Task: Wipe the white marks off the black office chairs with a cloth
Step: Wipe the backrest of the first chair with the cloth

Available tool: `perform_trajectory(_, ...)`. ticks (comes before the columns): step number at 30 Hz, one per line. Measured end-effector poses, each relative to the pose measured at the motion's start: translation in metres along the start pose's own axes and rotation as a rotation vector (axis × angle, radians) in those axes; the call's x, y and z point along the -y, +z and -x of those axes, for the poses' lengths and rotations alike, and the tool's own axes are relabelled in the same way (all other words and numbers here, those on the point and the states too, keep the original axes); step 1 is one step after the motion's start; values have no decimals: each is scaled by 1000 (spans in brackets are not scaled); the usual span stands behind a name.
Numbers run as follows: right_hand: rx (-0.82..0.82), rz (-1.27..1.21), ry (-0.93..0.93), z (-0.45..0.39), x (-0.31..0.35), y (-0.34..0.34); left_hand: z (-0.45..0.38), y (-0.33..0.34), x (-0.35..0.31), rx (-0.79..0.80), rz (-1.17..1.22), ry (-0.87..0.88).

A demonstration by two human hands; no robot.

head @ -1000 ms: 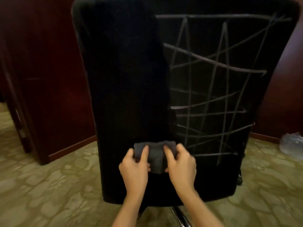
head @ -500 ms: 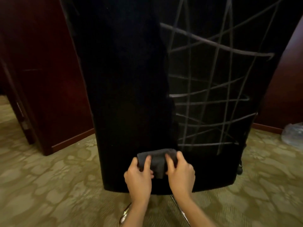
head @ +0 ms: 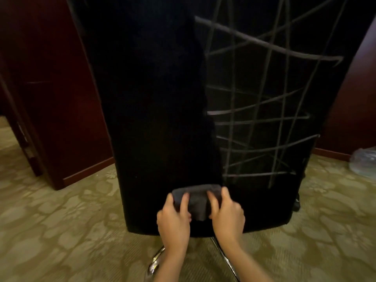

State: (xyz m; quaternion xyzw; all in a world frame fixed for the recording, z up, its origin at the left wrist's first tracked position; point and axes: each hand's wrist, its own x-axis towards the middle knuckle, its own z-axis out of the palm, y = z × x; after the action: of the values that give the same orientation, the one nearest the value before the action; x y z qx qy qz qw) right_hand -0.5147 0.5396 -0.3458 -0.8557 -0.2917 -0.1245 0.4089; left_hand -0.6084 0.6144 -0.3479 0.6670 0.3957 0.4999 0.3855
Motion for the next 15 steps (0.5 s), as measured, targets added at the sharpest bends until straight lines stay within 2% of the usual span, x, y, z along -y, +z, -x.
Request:
perform_trajectory(2,37,-40,21,4,-4,-3,8,0,3,3,41,-45)
perform_trajectory(4,-62,-130,-25,-10,3,-19,2,3,-18,1,134,-31)
perform_trajectory(8,-276,-362,-83,-62,34,-62,-27,14,-90,-12,311,128)
perform_trajectory(11,-281,-334,-93,-74,27,-68,-37,25,-98,9,240,214)
perform_trajectory(15,-262,-108,-91,-32,0,-30,-19,28,-42,-48,12,273)
